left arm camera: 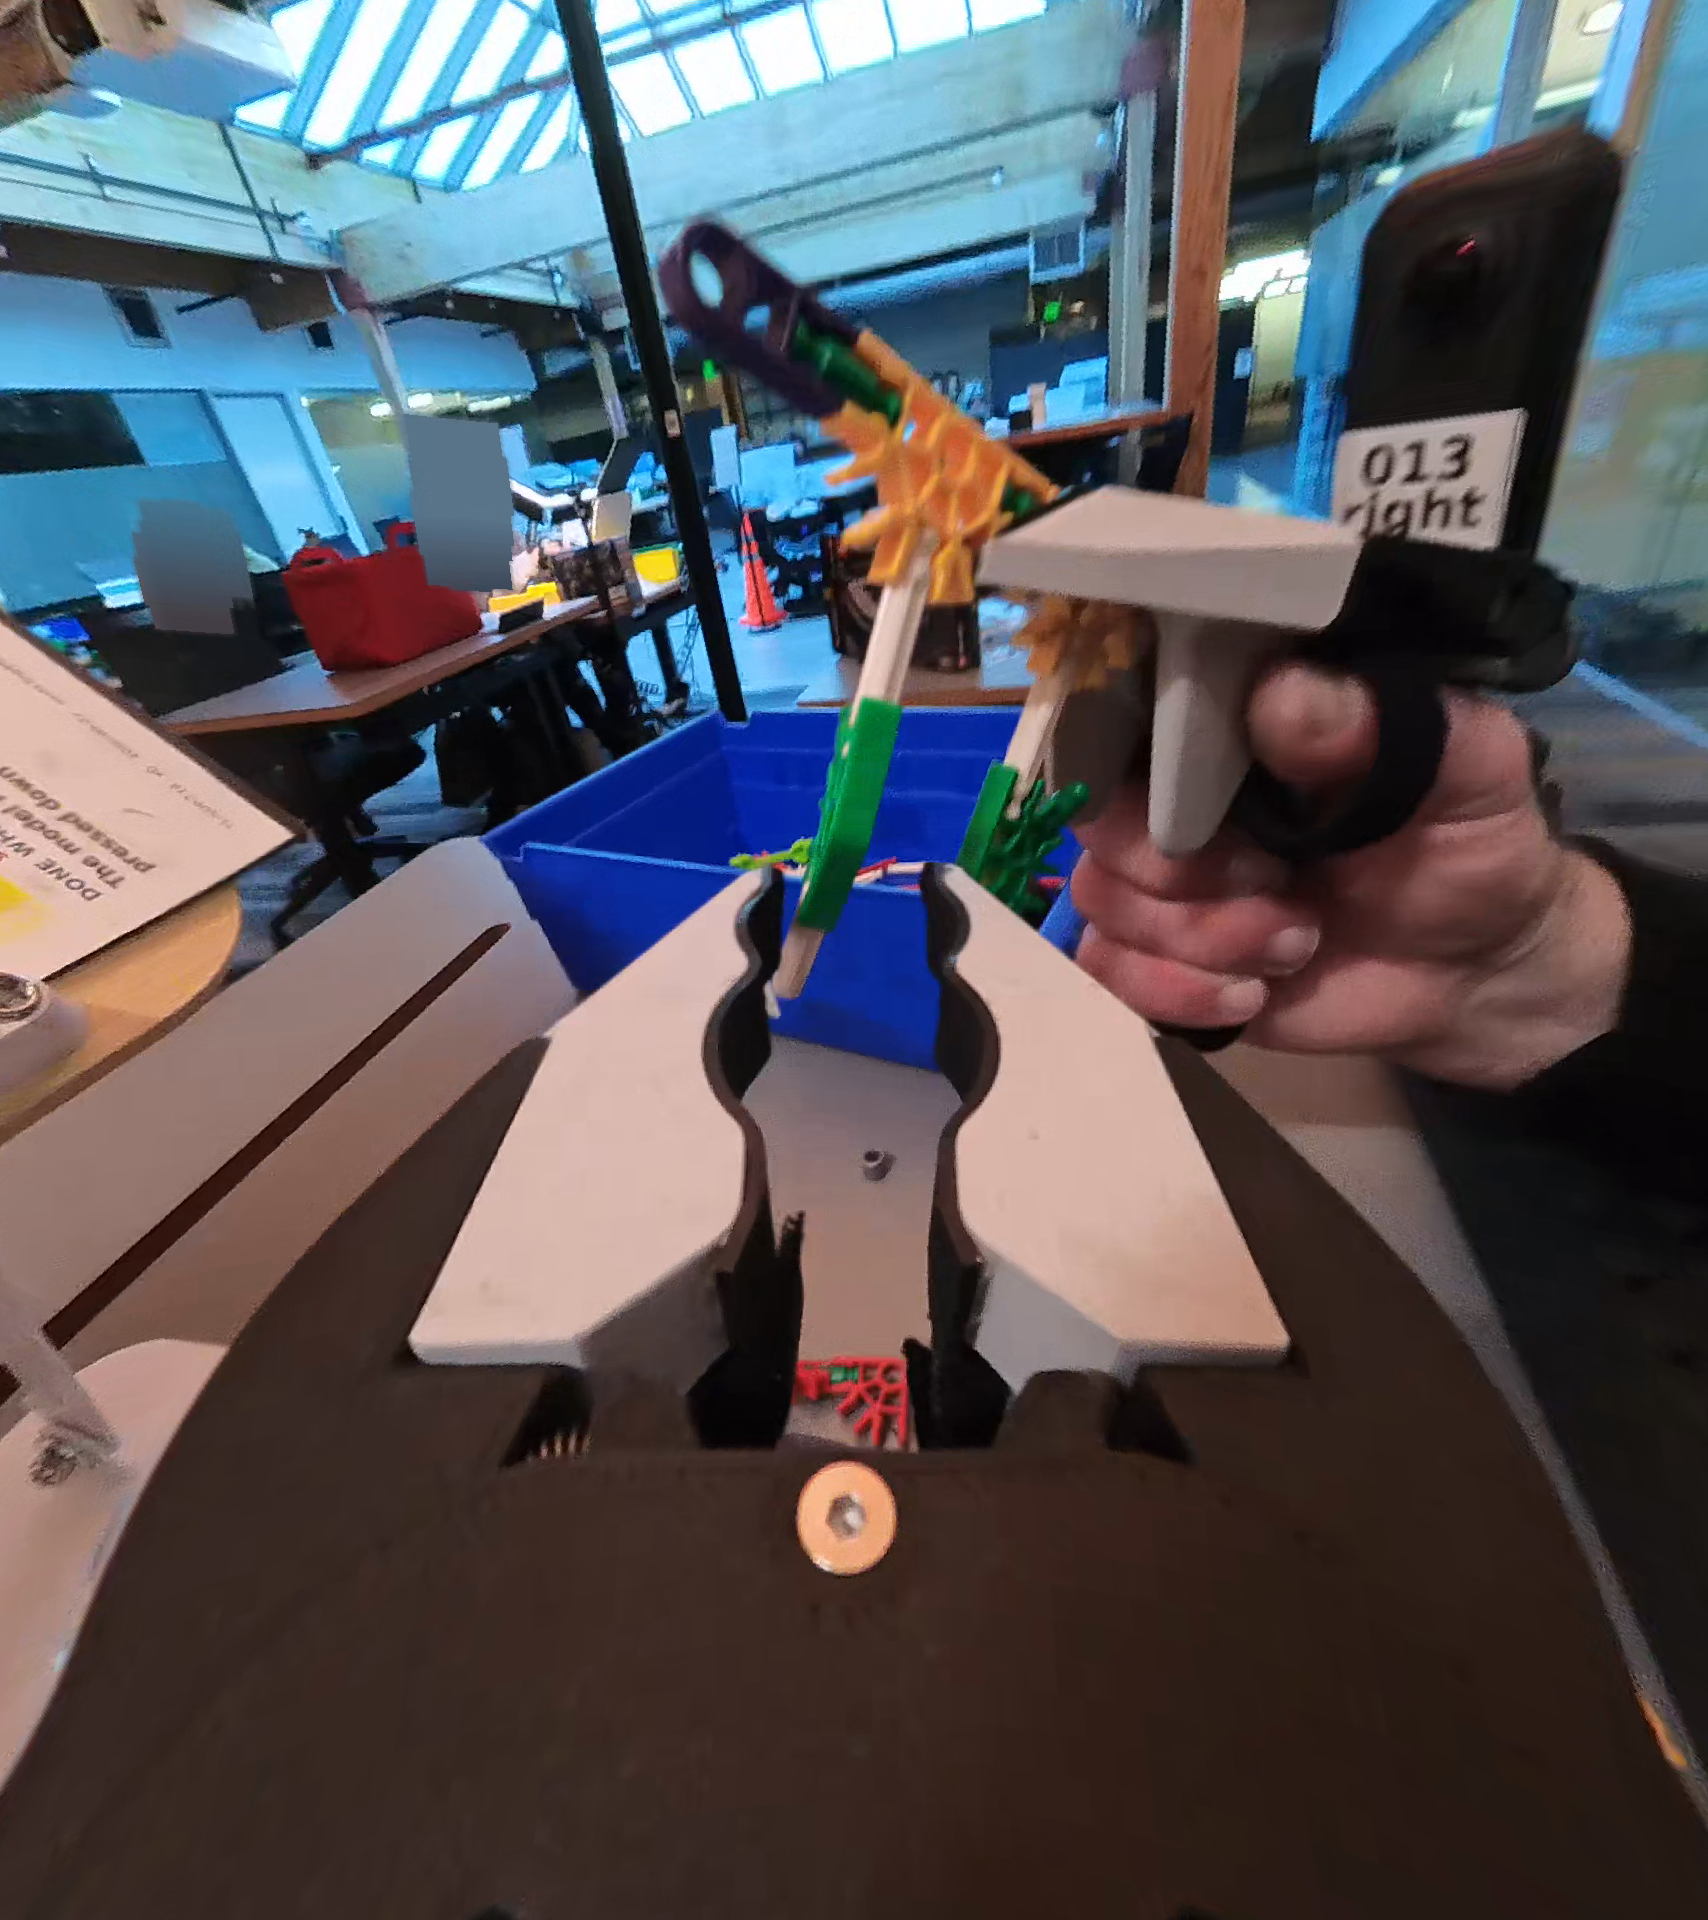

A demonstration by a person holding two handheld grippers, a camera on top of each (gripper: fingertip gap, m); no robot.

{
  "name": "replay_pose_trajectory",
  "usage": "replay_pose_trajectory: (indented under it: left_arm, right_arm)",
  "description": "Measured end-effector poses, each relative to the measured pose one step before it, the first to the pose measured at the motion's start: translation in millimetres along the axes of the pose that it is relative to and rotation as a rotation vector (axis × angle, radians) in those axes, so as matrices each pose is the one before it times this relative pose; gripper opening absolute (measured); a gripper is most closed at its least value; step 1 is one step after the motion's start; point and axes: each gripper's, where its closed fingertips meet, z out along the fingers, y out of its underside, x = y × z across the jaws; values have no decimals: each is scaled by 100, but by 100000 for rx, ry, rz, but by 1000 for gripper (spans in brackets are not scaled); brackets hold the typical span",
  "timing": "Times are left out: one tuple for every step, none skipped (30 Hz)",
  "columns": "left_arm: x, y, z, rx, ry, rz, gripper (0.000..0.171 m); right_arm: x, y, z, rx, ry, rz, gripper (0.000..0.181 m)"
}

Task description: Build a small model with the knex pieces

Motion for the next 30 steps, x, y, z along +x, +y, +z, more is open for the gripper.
replay_pose_trajectory:
  left_arm:
    - [146, -533, -141, 3986, 653, -1168, 21]
    - [167, -392, -88, 1629, 479, 901, 21]
    - [-300, -73, 0, -1192, -2566, 2502, 21]
    - [-183, 7, -14, -953, -1164, 1501, 8]
    - [137, 259, 19, -1553, 1472, -295, 6]
    - [96, 197, -17, -1070, 1083, -452, 4]
    - [4, 167, -19, -1615, 285, -376, 4]
    - [-75, 2, -4, -1339, -595, -731, 3]
    - [-31, -25, 34, -1304, -469, -2066, 4]
    - [64, 10, 64, -1144, 564, -3871, 4]
    - [164, -42, 34, -287, 2137, -6990, 4]
    - [145, -39, 48, 74, 2287, -7905, 4]
    - [137, 41, 92, -96, 2432, -7048, 5]
    - [-28, 41, 52, 338, 1388, -6056, 5]
    - [12, 133, 103, -481, 1123, -5734, 5]
    - [-5, 21, 38, -11, 837, -4506, 6]
    - [57, 22, 5, 26, 786, -2473, 6]
    - [-30, 48, -9, -311, 406, -3122, 6]
    - [-37, 51, 16, -228, 35, -2827, 6]
    - [-139, 116, 15, -773, -1118, 165, 6]
    - [-112, -53, -21, 31, -1199, -685, 4]
    - [134, -311, -4, 1611, 1476, -5082, 3]
    - [-196, -152, -42, 762, 269, -1716, 3]
    - [-332, 74, -93, -494, -948, 601, 3]
    - [-81, 76, -51, -146, -427, 1329, 3]
    - [144, -29, -17, -14, 243, 959, 3]
    - [-137, 9, -6, -614, -1181, -375, 4]
    - [-274, 56, 16, -710, -1004, -1206, 3]
    - [114, 611, 166, -4145, 2498, 132, 3]
    - [437, 1075, 283, -6812, 4219, 3444, 4]
  right_arm:
    - [41, 349, 52, -1608, -776, 1286, 4]
    - [-114, 284, 51, -1181, -1589, 1716, 3]
    - [-93, 205, 76, -907, -1100, 1320, 4]
    - [33, 158, 74, -748, -129, 770, 4]
    - [49, 115, 48, -598, 50, 675, 4]
    - [66, 118, 29, -564, 309, 49, 4]
    - [70, 59, 22, -292, 826, -727, 4]
    - [14, -26, 45, -24, 1617, -2639, 4]
    - [-69, -34, 61, -638, 2752, -5973, 4]
    - [-106, -43, 65, -1240, 3444, -7923, 4]
    - [-77, -79, 55, -1060, 3389, -6976, 4]
    - [7, -38, 53, -1078, 3263, -6000, 4]
    - [34, 18, 50, -1358, 2813, -5500, 4]
    - [7, 66, 60, -1275, 2577, -5028, 5]
    - [-15, 70, 55, -1149, 2627, -5334, 5]
    - [-58, 7, 25, -983, 2067, -5190, 5]
    - [-44, -11, 39, -755, 1514, -3779, 5]
    - [-43, 27, 43, -768, 1646, -3607, 5]
    - [-92, 41, 45, -1277, 1753, -4665, 5]
    - [-202, -10, 28, -1077, 1521, -5245, 5]
    - [-662, -232, 59, 236, -133, -6174, 5]
    - [-922, -258, 160, -575, -543, -7215, 4]
    - [-455, 21, 268, -1995, 1082, -5192, 3]
    - [52, 91, 172, -398, 351, 1203, 3]
    - [373, -45, -56, 1435, -1096, 6084, 3]
    - [491, -188, -252, 2101, -1021, 5191, 4]
    - [378, -174, -318, 1396, 147, 1337, 4]
    - [18, -100, -179, 852, -645, 1410, 4]
    - [-238, -25, -3, 1178, -3044, 6346, 3]
    - [138, 61, 46, 1546, -3208, 9782, 4]
